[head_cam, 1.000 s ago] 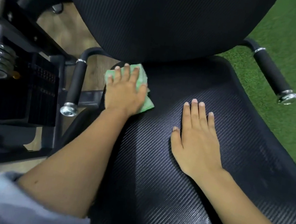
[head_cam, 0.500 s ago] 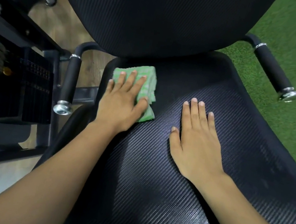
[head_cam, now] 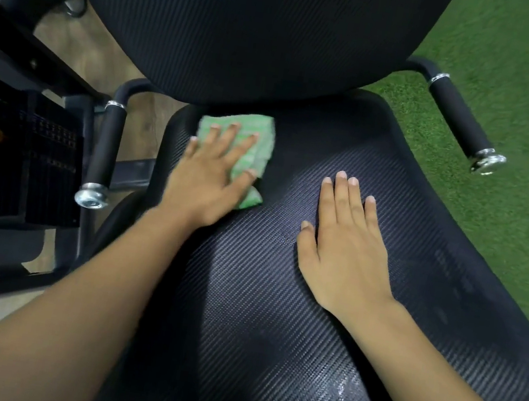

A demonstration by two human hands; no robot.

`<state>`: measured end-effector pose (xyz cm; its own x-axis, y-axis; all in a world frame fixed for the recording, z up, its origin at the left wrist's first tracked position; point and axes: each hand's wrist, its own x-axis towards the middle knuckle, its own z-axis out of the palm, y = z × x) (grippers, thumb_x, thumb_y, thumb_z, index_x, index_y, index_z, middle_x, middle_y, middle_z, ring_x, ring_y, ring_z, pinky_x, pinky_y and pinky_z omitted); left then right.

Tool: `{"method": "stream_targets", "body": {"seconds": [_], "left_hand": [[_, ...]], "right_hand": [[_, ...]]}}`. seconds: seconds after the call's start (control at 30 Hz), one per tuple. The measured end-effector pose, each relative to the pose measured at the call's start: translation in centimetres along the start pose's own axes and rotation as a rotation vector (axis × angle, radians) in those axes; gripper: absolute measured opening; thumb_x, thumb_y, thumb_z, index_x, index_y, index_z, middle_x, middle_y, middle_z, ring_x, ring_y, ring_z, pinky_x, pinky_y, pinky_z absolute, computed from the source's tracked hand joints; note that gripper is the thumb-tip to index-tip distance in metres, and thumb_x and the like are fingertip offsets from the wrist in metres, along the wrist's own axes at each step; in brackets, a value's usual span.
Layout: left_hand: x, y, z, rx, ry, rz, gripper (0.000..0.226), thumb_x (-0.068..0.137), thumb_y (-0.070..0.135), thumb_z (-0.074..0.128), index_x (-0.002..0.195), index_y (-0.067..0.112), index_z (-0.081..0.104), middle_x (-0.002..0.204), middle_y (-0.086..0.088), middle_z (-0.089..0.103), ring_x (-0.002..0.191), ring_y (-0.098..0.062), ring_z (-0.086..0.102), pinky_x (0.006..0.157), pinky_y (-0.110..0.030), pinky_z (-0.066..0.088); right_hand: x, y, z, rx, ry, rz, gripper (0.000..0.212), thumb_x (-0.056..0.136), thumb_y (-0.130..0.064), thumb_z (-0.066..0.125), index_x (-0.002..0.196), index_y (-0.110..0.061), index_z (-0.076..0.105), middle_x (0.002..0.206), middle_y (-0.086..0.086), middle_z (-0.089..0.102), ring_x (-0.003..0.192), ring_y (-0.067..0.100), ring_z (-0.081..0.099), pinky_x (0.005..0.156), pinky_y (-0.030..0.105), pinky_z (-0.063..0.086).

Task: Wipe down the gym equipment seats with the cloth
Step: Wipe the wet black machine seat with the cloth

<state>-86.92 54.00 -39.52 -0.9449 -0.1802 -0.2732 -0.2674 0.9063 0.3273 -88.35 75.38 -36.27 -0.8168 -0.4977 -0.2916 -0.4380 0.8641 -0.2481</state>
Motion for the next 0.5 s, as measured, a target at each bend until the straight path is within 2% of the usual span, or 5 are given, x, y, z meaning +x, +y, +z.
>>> {"method": "stream_targets", "body": {"seconds": [0.1,0.17,0.3,0.4,0.5], "left_hand": [[0.6,0.1,0.1,0.026,0.015,-0.203,0.063,0.091,0.052,0.024,0.151,0.034,0.015,0.161,0.002,0.006,0.148,-0.021,-0.002,0.118,-0.043,-0.004],[1.6,2.8,0.8,0.071,-0.001,-0.231,0.059,0.097,0.048,0.026,0.152,0.033,0.011,0.161,0.0,0.004,0.147,-0.024,-0.003,0.118,-0.044,-0.005],[3.1,8.8,2.2,0.083,-0.036,-0.016,0.067,0.089,0.053,0.015,0.152,0.03,0.011,0.161,-0.002,0.006,0.147,-0.027,0.0,0.117,-0.046,-0.003],[2.8,9.4,2.3,0.071,-0.068,0.168,0.066,0.088,0.052,0.019,0.151,0.034,0.012,0.161,0.002,0.005,0.148,-0.022,-0.001,0.117,-0.041,-0.004],[2.6,7.8,1.8,0.003,-0.044,0.101,0.064,0.087,0.049,0.023,0.15,0.037,0.018,0.16,0.005,0.007,0.148,-0.017,0.0,0.117,-0.038,-0.004]], "right_hand": [[0.1,2.3,-0.7,-0.015,0.024,0.048,0.078,0.086,-0.045,-0.001,0.153,-0.005,0.005,0.16,0.013,-0.002,0.148,0.023,-0.005,0.119,0.036,-0.007],[0.0,3.6,-1.0,-0.025,0.019,0.08,0.079,0.086,-0.046,-0.001,0.153,-0.005,0.004,0.161,0.013,-0.002,0.148,0.023,-0.006,0.119,0.036,-0.008],[-0.3,4.8,-1.2,-0.017,0.028,0.097,0.08,0.085,-0.047,0.0,0.153,-0.004,0.007,0.16,0.013,0.0,0.148,0.023,-0.004,0.119,0.037,-0.007],[-0.9,5.5,-1.2,-0.001,0.029,0.093,0.08,0.086,-0.047,0.001,0.152,-0.004,0.008,0.16,0.013,0.0,0.148,0.023,-0.004,0.12,0.039,-0.004],[-1.5,6.8,-1.4,0.018,0.034,0.093,0.077,0.088,-0.046,0.003,0.153,-0.005,0.006,0.161,0.012,-0.001,0.148,0.022,-0.006,0.12,0.039,-0.005]]}}
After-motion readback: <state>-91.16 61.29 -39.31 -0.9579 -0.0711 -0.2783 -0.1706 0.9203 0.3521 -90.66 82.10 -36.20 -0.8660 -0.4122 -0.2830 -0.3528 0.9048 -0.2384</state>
